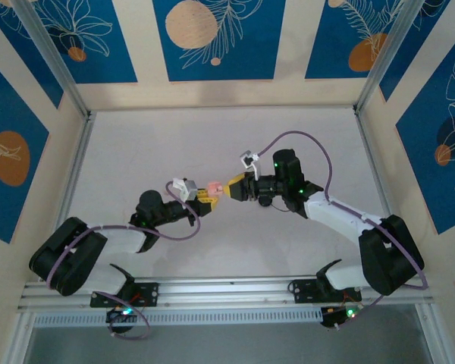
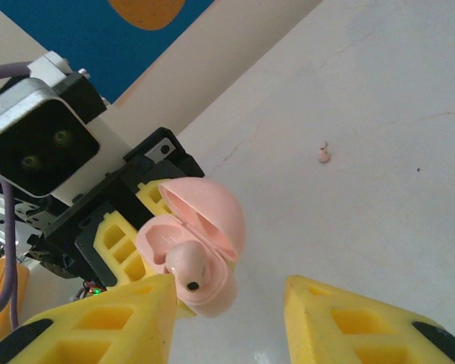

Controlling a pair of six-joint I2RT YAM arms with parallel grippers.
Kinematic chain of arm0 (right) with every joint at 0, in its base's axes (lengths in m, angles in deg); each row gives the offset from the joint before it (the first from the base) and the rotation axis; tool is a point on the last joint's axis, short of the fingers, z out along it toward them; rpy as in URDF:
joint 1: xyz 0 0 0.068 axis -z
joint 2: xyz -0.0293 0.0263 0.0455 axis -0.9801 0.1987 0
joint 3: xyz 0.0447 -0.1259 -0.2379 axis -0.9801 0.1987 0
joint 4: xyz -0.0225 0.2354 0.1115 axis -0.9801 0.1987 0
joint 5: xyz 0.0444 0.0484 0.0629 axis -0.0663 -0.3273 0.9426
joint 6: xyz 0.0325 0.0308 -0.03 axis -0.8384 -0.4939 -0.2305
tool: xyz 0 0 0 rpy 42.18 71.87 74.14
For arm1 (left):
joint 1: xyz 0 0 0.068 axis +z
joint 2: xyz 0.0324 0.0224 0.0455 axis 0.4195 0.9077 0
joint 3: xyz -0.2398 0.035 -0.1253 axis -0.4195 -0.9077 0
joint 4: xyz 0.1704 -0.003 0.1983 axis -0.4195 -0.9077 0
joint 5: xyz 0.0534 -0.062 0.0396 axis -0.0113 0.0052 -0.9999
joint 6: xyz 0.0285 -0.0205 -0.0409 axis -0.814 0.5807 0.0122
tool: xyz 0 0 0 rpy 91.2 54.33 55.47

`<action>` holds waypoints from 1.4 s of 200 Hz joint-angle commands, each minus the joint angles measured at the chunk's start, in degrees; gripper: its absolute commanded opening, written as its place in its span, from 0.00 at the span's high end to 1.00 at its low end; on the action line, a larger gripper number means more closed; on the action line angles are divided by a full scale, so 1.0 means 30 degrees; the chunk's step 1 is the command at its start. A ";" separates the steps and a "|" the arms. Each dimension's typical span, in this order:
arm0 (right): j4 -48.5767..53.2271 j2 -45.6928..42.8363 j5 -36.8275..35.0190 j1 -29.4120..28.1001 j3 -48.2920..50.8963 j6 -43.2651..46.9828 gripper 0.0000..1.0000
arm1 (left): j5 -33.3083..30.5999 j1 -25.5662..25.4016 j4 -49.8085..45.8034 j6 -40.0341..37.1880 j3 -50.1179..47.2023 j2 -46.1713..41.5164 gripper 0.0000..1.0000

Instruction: Insert the wireless bluetooth earbuds into the charging case

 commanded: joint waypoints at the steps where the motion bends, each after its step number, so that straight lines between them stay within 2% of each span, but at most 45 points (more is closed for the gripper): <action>1: -0.0795 -0.0553 0.0603 0.0093 -0.0181 -0.0203 0.58 | 0.0532 -0.0113 0.0323 -0.0374 -0.0228 -0.0508 0.88; 60: -0.0881 0.0496 0.0691 0.0104 -0.0519 -0.0401 0.58 | 0.0584 -0.0121 0.0125 -0.0404 -0.0193 -0.0797 0.88; 109: -0.0380 0.1353 0.0813 0.0130 -0.0650 -0.0246 0.62 | 0.0489 -0.0109 -0.0316 -0.0587 -0.0222 -0.1115 0.88; 166: -0.0014 -0.0240 0.0836 0.0094 -0.0901 0.0046 0.59 | 0.0217 -0.0126 -0.1491 -0.1202 -0.0310 -0.1602 0.88; 217: 0.2017 -0.0574 -0.0167 -0.0922 -0.2104 0.1237 0.57 | 0.0223 -0.0127 -0.2140 -0.1551 -0.0281 -0.2087 0.88; 280: 0.3585 0.0662 -0.1490 -0.1683 -0.3281 0.2084 0.57 | 0.0275 -0.0109 -0.2646 -0.1729 -0.0266 -0.2541 0.88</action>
